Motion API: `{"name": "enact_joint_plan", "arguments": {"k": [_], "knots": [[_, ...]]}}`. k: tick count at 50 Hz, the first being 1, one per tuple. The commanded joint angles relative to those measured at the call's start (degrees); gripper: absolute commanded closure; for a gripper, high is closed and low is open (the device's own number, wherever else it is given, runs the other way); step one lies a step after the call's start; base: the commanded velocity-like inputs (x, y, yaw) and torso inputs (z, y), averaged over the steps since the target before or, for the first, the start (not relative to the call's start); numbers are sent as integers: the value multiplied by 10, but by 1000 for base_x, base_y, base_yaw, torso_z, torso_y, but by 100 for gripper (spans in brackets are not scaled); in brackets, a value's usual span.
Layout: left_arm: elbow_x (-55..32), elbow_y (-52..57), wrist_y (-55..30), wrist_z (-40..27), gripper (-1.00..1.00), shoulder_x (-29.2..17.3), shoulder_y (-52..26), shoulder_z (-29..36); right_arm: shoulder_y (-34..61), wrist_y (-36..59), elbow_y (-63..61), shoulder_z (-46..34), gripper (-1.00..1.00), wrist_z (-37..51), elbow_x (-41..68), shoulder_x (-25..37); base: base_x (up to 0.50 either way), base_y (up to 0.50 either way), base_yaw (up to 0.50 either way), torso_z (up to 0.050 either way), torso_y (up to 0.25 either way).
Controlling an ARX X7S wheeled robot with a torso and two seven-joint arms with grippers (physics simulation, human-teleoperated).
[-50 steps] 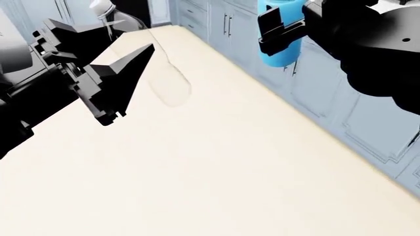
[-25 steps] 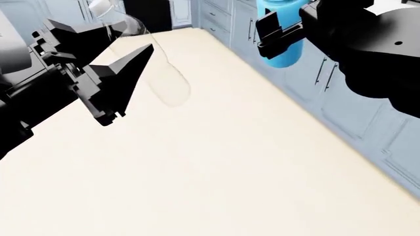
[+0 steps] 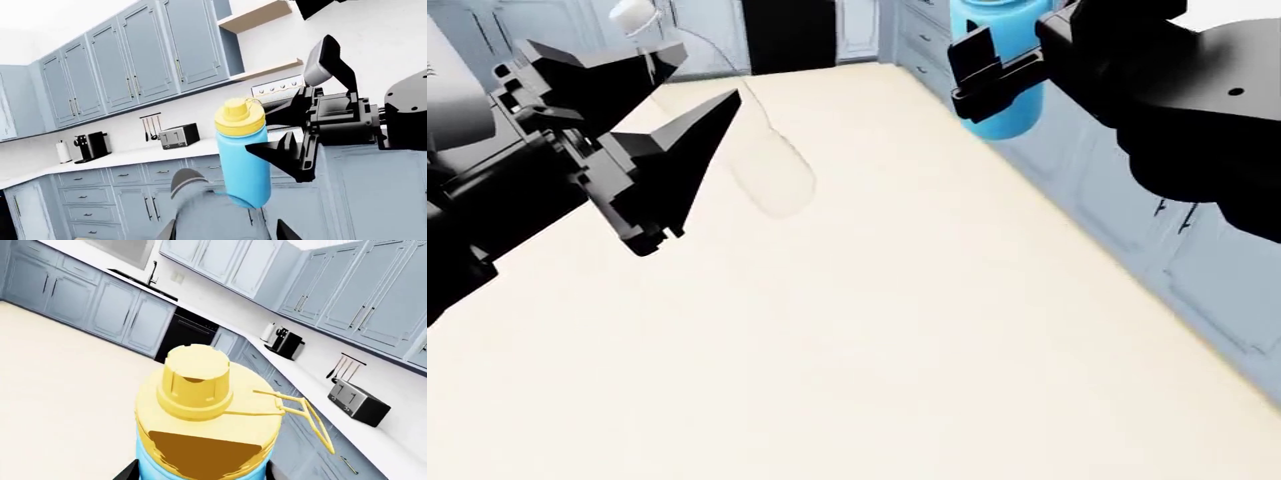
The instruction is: Move the drinks to the dining counter.
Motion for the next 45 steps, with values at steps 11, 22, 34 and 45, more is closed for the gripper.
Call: {"name": "enact_joint_plan", "arguments": {"k": [11,22,34,45], "knots": [[10,11,-13,-131,100,9,-7,-31,2,9,-35,30,100,33,8,10,132,482,388,0,2],[-17,54,-76,-280,100,-13,-13,-62,-3,40,-111,72,100,117,76,26,106,489,388,1,2],[-43,100,-194,-528,100,-23,-63,-76,1,64,-157,98,100,169,138,41,78,494,389,0,3],[8,137,-258,-591,100,-52,-126,-5,12,73,-162,101,100,174,151,44,51,497,388,0,2]]}}
